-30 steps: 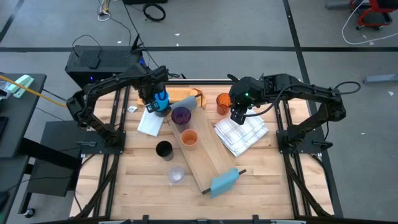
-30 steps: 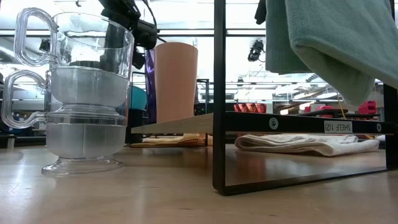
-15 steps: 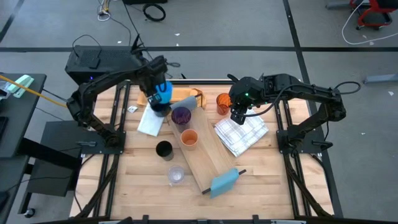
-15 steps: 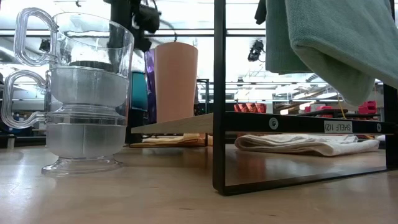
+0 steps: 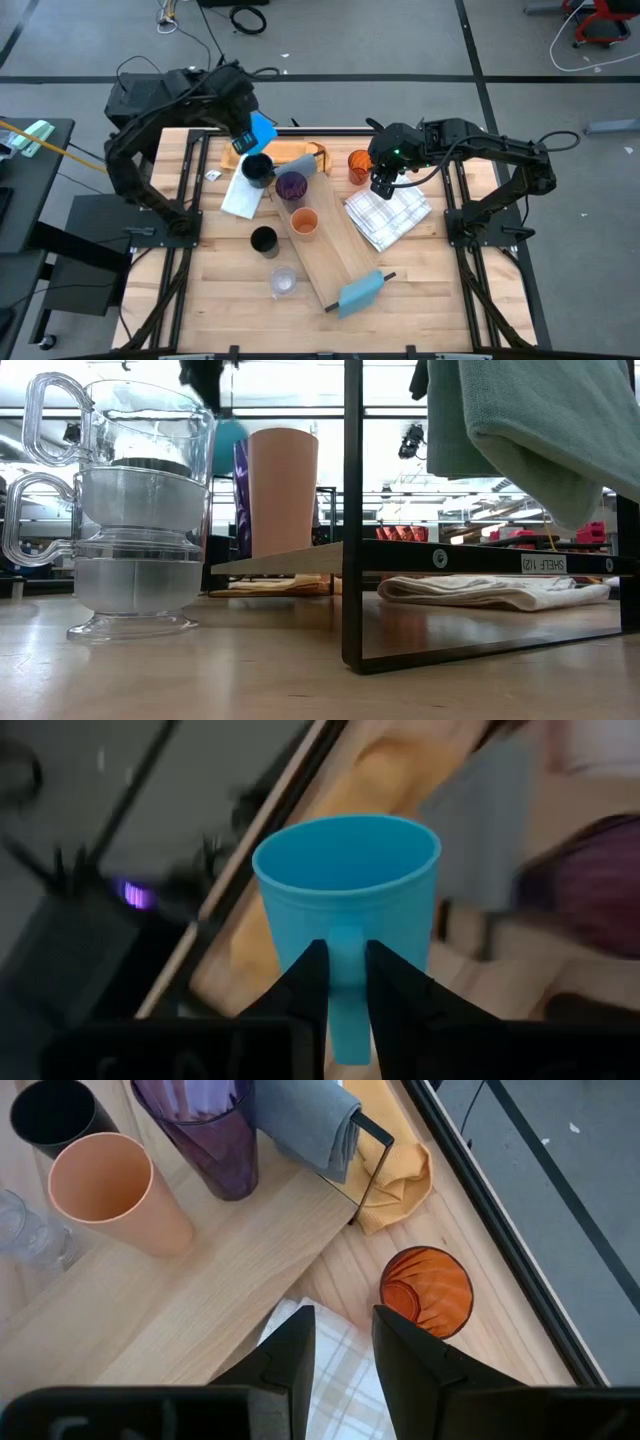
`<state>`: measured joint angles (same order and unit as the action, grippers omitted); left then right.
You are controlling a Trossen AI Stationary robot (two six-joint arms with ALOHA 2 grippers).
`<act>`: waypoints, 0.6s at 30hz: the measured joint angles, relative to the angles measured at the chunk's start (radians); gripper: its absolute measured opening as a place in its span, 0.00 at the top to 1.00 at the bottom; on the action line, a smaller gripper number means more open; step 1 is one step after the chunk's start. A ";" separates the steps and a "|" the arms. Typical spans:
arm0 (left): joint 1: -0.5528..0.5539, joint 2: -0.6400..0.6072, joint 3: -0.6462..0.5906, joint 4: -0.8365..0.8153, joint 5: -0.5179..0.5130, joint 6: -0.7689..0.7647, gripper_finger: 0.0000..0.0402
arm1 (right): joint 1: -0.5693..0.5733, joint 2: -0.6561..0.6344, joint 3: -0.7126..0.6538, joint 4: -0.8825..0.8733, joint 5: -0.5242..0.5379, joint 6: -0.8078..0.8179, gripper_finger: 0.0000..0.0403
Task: Stack small to large cups/mugs on shelf
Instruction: Put the light blue mug on the shelf
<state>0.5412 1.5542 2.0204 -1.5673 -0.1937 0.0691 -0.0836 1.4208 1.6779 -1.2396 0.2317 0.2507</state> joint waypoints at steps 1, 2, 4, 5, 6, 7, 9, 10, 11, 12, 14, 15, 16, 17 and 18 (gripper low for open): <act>-0.014 -0.003 0.016 -0.001 -0.003 -0.001 0.86 | -0.003 0.000 0.000 0.000 0.000 -0.006 0.73; -0.026 -0.004 0.023 -0.003 -0.005 -0.004 0.86 | -0.007 0.000 0.000 0.000 0.000 -0.010 0.73; -0.037 -0.001 0.022 -0.004 -0.012 -0.018 0.86 | -0.013 0.000 0.000 0.000 0.000 -0.016 0.73; -0.043 0.001 0.016 -0.003 -0.015 -0.034 0.86 | -0.016 0.000 0.000 0.000 0.000 -0.018 0.73; -0.048 0.003 0.012 -0.005 -0.018 -0.042 0.86 | -0.021 0.000 0.000 0.000 0.000 -0.019 0.73; -0.055 0.003 0.008 -0.005 -0.020 -0.052 0.85 | -0.026 0.000 0.000 0.000 0.000 -0.023 0.73; -0.073 0.000 0.003 -0.005 -0.019 -0.062 0.84 | -0.033 0.000 0.000 0.000 0.001 -0.025 0.73; -0.082 0.001 0.003 -0.006 -0.015 -0.063 0.85 | -0.036 0.000 0.000 0.000 0.002 -0.025 0.73; -0.094 0.001 0.002 -0.003 -0.014 -0.063 0.85 | -0.039 0.000 0.000 0.000 0.002 -0.026 0.73; -0.107 0.001 0.002 0.001 -0.014 -0.063 0.86 | -0.041 0.000 0.000 0.000 0.002 -0.026 0.73; -0.130 0.001 0.002 0.003 -0.016 -0.076 0.86 | -0.046 0.000 0.000 0.000 0.001 -0.030 0.73; -0.141 0.001 0.002 0.002 -0.016 -0.085 0.86 | -0.047 0.000 0.000 0.000 0.002 -0.036 0.73; -0.153 0.002 0.002 0.000 -0.017 -0.091 0.86 | -0.048 0.000 0.000 0.000 0.002 -0.042 0.73; -0.166 0.002 0.002 -0.002 -0.021 -0.099 0.86 | -0.048 0.000 0.000 0.000 0.002 -0.044 0.73; -0.179 0.001 0.002 -0.002 -0.025 -0.111 0.86 | -0.052 0.000 0.000 0.000 0.002 -0.047 0.73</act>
<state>0.3625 1.5556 2.0224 -1.5697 -0.2186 -0.0418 -0.1352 1.4208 1.6779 -1.2396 0.2333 0.2035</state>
